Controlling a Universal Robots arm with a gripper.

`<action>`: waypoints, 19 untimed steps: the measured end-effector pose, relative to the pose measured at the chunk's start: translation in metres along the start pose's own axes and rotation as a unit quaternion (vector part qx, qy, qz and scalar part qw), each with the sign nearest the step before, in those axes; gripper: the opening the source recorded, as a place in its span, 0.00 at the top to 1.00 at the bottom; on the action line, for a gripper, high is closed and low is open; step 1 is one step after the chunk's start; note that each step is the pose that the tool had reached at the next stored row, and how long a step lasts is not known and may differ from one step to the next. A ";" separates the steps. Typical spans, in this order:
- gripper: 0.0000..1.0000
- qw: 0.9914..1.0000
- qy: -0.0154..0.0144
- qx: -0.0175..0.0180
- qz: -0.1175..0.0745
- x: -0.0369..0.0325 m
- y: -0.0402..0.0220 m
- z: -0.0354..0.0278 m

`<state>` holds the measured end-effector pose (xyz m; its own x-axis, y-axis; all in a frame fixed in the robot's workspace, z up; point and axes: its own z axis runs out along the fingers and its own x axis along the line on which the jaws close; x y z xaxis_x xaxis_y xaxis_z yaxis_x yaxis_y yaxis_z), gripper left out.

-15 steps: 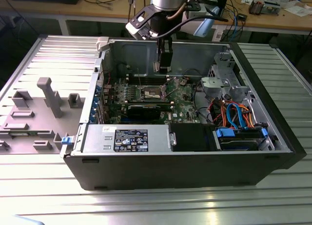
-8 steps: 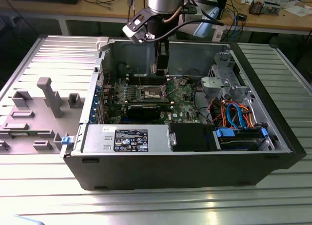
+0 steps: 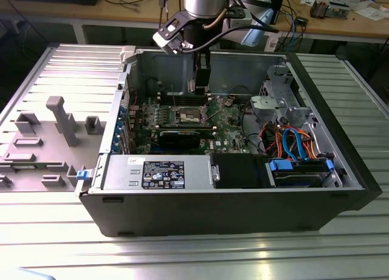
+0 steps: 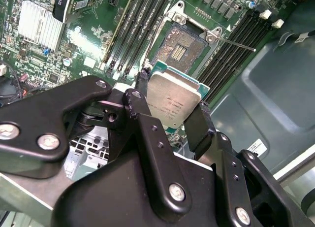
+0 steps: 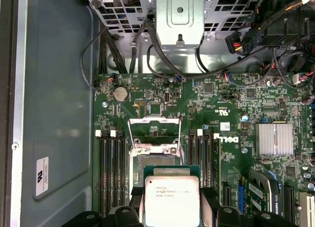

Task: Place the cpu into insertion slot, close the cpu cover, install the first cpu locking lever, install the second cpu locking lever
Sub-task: 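Place the cpu into insertion slot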

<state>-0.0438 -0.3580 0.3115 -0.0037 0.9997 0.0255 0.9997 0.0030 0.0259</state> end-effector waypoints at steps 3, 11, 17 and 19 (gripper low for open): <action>0.46 1.000 0.000 0.000 0.000 0.0000 0.0000 0.0000; 0.46 1.000 0.000 -0.004 0.000 -0.0001 -0.0004 0.0062; 0.46 1.000 0.000 -0.005 0.000 0.0001 -0.0090 0.0154; 0.46 1.000 0.000 -0.005 0.000 0.0010 -0.0095 0.0196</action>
<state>-0.0528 -0.3565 0.2917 -0.0039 0.9997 0.0255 0.9994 0.0030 0.0356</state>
